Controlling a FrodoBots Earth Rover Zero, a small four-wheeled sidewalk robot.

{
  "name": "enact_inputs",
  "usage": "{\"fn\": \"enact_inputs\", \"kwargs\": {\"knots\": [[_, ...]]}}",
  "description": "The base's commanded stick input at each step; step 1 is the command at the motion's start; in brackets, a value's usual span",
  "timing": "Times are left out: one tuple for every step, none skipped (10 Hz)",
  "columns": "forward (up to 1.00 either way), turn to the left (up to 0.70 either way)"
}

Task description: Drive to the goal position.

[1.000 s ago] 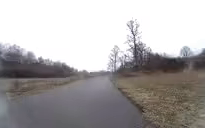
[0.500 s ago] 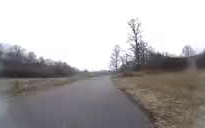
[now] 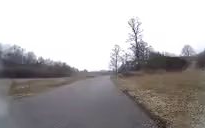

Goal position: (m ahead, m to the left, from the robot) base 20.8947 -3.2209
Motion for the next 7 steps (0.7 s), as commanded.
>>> {"fn": "enact_inputs", "kwargs": {"knots": [[0.70, 0.00], [0.70, 0.13], [0.70, 0.33], [0.70, 0.15], [0.70, 0.05], [0.70, 0.00], [0.70, 0.00]]}}
